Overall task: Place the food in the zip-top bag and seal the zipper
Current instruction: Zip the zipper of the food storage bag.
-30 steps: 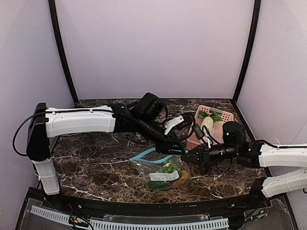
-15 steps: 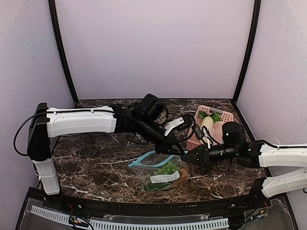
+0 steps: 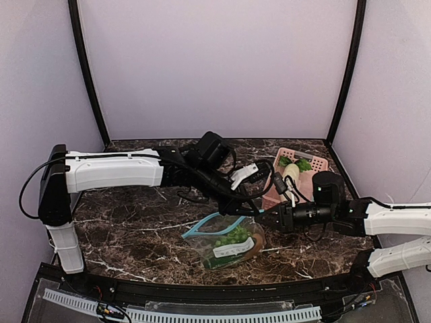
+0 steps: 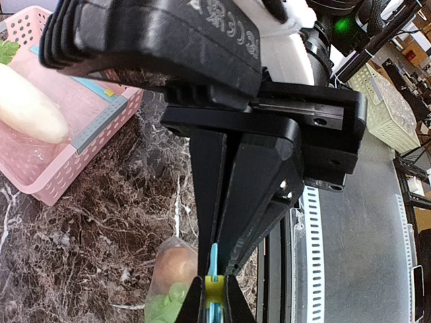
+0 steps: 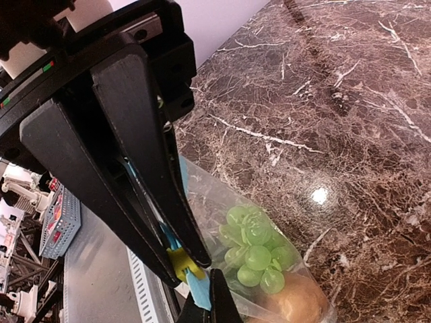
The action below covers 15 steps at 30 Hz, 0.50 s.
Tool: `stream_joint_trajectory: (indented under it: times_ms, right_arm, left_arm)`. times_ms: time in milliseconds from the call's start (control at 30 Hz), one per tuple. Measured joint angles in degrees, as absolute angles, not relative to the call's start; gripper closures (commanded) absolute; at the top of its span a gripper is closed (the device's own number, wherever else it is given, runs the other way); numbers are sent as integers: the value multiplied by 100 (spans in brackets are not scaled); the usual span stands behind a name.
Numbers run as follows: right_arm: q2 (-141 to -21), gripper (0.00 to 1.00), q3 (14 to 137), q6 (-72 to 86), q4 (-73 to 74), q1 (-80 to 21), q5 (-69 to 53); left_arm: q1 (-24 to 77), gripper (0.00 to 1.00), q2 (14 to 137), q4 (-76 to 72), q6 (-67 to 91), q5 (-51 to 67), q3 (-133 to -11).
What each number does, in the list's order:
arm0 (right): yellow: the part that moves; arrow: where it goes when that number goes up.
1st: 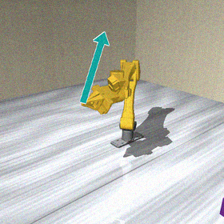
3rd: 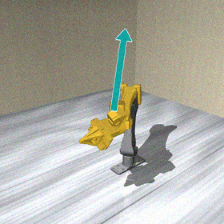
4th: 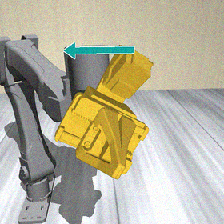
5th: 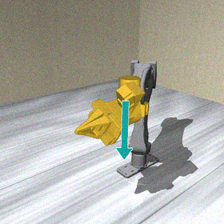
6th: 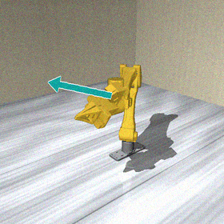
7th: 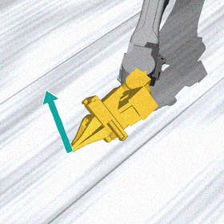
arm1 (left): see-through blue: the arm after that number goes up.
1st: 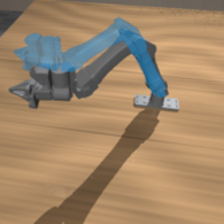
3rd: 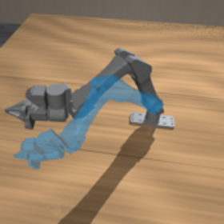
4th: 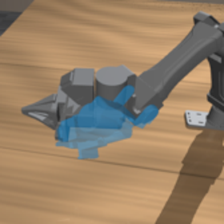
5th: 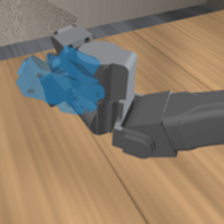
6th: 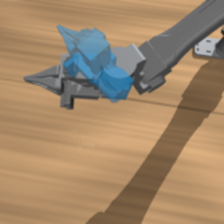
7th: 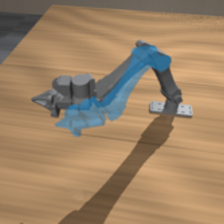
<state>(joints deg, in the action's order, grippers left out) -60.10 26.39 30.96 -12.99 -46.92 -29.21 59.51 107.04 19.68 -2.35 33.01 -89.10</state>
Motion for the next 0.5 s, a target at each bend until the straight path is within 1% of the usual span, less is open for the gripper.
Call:
stream_joint_trajectory:
  times_ms: [500]
  right_arm:
    - [-6007, 100, 2639, 3332, -1194, -4722, -2550]
  left_arm:
    - [5942, 99, 10582, 1852, -187, 3096, -8659]
